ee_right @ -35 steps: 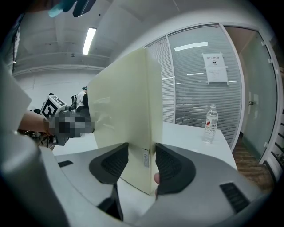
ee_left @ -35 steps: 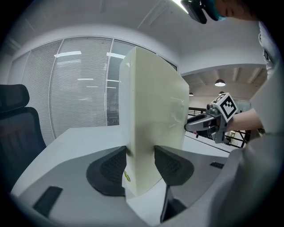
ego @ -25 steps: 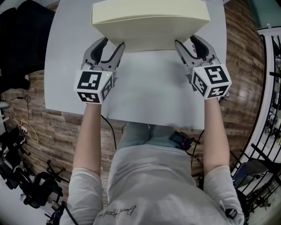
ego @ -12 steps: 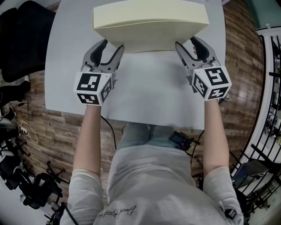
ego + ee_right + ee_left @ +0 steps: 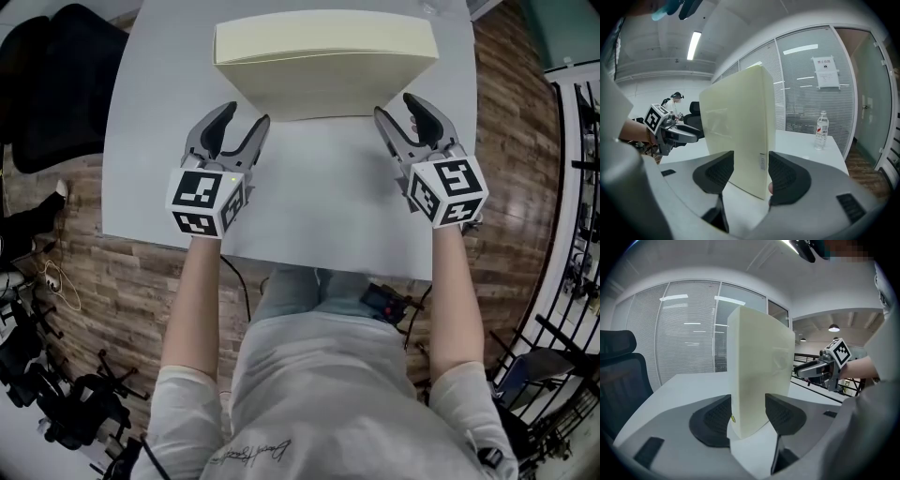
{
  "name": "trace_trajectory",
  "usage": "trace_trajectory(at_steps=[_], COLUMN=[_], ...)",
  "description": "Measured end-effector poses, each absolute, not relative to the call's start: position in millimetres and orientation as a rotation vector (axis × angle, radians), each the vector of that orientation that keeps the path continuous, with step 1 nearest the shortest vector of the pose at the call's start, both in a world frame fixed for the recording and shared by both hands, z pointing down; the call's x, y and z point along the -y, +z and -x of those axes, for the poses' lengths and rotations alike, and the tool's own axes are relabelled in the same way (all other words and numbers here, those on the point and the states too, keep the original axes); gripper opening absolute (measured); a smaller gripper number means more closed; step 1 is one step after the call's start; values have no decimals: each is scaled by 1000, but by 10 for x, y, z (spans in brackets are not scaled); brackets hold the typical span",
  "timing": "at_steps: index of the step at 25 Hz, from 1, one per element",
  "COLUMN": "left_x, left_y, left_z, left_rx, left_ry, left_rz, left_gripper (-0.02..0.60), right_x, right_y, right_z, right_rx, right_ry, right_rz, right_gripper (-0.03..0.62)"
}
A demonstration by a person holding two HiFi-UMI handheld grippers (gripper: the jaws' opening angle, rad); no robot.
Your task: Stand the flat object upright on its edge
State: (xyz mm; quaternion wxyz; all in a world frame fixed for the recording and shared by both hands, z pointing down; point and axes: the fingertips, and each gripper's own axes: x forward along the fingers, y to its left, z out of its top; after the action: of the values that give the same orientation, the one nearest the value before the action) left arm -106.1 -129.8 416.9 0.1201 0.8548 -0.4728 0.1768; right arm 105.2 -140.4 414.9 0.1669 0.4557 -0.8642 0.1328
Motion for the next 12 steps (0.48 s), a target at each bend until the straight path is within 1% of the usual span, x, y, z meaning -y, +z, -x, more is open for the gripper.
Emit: trace_trajectory(at_steps=[7, 11, 12], left_x=[1083, 949, 925], left_y=[4231, 4205, 4198], left_z=[1048, 1047, 1046], left_rx=[1328, 1309, 1306], left_ry=[521, 550, 555], left_rz=[-2488, -2505, -2506], left_gripper=[235, 191, 170], right_x=[1175, 997, 955], right_y=[4162, 4096, 4081], right_z=[-957, -904, -900], right_rx=[2452, 2464, 2467], right_ry=[393, 383, 384], right_rz=[-1282, -1220, -1216], right_gripper=[224, 179, 163])
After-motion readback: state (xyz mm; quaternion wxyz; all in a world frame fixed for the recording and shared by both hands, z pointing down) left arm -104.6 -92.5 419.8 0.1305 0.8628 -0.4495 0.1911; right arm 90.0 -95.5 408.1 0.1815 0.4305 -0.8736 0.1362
